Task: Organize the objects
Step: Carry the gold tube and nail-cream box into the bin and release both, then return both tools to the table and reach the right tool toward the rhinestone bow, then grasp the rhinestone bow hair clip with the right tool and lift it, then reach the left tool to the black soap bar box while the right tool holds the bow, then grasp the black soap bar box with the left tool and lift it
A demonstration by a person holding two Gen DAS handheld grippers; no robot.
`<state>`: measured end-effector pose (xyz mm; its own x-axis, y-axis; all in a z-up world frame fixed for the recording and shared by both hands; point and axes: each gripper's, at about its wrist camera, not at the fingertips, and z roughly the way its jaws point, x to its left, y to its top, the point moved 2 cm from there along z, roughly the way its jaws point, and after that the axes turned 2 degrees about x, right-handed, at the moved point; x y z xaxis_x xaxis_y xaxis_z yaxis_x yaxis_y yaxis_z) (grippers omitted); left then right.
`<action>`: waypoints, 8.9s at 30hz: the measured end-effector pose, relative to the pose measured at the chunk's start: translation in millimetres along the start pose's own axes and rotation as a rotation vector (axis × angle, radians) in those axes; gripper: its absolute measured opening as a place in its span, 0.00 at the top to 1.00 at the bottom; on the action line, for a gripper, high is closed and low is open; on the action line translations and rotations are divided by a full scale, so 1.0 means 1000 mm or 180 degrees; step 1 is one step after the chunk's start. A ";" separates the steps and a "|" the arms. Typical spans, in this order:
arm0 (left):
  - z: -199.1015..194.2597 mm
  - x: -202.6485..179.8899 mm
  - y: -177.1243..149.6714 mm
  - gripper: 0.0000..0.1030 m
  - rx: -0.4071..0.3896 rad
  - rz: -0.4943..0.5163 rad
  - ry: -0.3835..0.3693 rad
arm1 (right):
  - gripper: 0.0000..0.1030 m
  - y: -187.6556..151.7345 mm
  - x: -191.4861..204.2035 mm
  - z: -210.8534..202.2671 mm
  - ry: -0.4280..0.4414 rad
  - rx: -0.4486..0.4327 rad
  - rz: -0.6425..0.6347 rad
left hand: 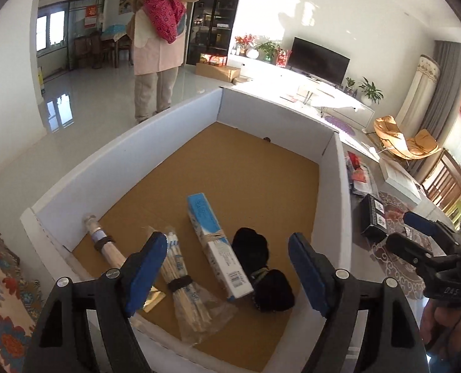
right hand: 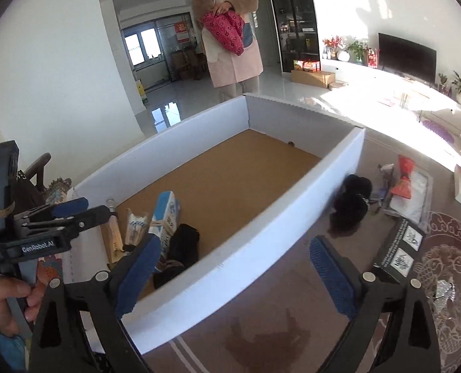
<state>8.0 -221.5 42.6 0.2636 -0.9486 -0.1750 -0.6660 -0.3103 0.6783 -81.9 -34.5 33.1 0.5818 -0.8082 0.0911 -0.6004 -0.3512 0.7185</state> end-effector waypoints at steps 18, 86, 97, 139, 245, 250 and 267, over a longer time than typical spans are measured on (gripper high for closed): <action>0.095 -0.237 -0.114 0.20 0.0841 0.1177 -0.0563 | 0.00 -0.180 -0.185 -0.054 -0.1230 0.0640 0.0908; 0.113 -0.213 -0.113 0.00 0.0671 0.0987 -0.0060 | 0.01 -0.116 -0.214 0.005 -0.1249 0.0642 0.1272; 0.113 -0.213 -0.113 0.00 0.0671 0.0987 -0.0061 | 0.00 -0.118 -0.243 0.004 -0.1379 0.0626 0.1156; 0.192 -0.285 -0.034 0.44 0.0641 0.1368 -0.0316 | 0.00 -0.117 -0.242 0.004 -0.1380 0.0627 0.1152; 0.144 -0.228 -0.090 0.00 0.0678 0.1066 -0.0115 | 0.00 -0.117 -0.242 0.004 -0.1375 0.0625 0.1147; 0.145 -0.228 -0.090 0.00 0.0680 0.1064 -0.0119 | 0.00 -0.117 -0.242 0.004 -0.1375 0.0625 0.1146; 0.132 -0.215 -0.089 0.43 0.0504 0.1197 -0.0226 | 0.05 -0.096 -0.238 0.001 -0.0921 0.0709 0.1100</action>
<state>-81.5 1.4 -74.7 -0.0636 -0.9979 0.0116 -0.8074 0.0582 0.5871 -163.1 191.2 -57.8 0.1712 -0.9820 0.0803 -0.8521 -0.1066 0.5125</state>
